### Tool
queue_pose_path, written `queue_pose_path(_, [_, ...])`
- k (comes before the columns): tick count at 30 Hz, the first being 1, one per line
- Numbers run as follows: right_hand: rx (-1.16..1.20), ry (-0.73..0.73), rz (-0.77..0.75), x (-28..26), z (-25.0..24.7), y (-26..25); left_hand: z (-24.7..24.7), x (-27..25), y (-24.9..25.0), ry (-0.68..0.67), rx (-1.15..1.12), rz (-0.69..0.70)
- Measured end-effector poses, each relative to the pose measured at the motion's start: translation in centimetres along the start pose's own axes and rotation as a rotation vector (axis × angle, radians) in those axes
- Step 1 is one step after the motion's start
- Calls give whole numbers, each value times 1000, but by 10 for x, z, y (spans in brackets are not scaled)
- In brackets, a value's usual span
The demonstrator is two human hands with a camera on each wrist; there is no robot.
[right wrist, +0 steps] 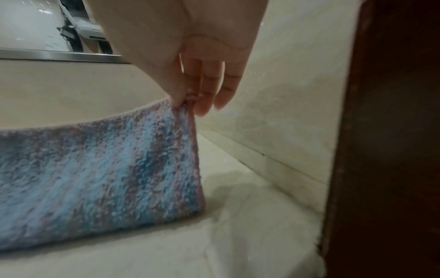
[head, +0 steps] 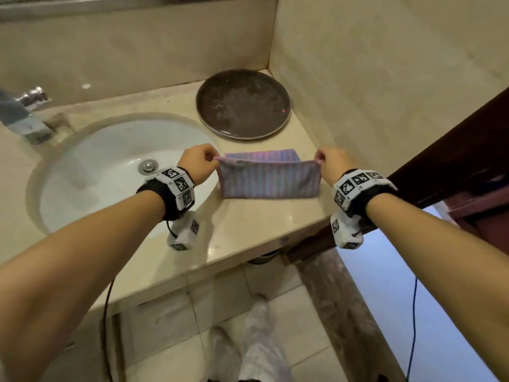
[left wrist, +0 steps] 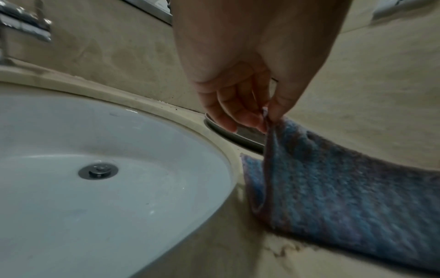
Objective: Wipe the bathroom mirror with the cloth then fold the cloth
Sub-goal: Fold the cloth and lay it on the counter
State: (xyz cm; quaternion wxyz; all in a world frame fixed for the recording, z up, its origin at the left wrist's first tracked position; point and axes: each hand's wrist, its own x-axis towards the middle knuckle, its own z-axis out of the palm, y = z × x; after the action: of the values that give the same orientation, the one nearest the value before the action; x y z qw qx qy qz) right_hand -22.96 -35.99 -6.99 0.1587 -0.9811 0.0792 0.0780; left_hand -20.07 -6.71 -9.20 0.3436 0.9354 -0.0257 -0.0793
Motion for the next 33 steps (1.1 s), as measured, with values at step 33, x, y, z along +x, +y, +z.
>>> queue_pose_path(33, [161,-193,-261,98,52,-53,-14,25,-43,-464,318,-286])
